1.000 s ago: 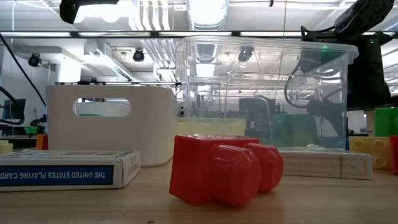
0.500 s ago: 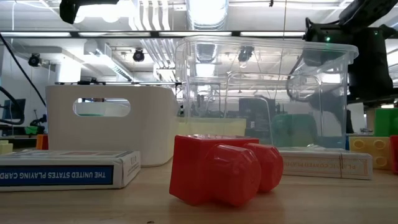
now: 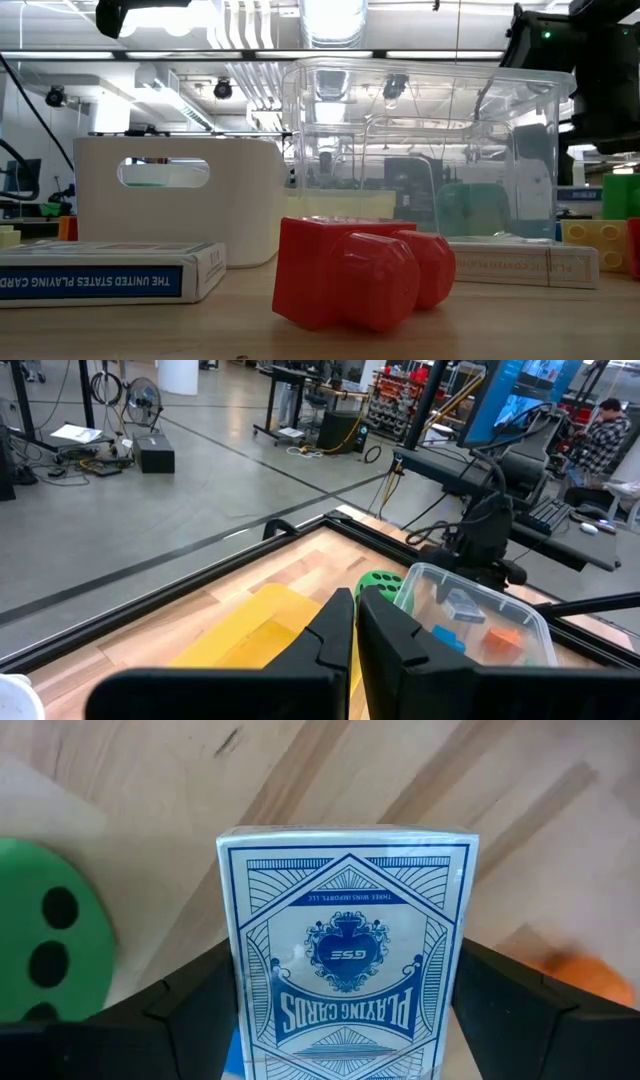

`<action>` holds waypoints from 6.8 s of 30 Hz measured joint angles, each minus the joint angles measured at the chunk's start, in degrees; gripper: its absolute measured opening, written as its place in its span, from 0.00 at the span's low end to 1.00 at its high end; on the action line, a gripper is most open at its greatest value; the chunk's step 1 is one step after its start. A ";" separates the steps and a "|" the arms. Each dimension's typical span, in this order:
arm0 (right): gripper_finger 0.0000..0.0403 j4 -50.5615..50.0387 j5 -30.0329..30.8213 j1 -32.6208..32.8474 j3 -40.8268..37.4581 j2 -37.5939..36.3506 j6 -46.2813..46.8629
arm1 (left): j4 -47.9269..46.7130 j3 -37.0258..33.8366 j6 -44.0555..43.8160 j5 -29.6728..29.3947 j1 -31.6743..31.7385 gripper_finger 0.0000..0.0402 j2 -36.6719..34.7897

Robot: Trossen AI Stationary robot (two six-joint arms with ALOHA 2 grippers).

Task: Pick & Place Toys
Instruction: Put the blue game card pack into the transparent bin, then put the green game piece into the yellow bin

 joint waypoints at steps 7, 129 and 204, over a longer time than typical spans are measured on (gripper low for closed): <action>0.73 -2.67 -1.90 0.01 0.73 -3.34 5.76 | 0.02 0.01 0.00 0.00 0.00 0.04 0.01; 0.73 -15.62 -1.89 5.73 65.65 58.17 -51.11 | 0.44 0.00 -1.05 0.00 0.01 0.04 0.28; 0.94 -7.75 2.44 6.88 60.35 62.45 -46.56 | 0.41 0.00 -1.05 0.00 0.01 0.04 0.28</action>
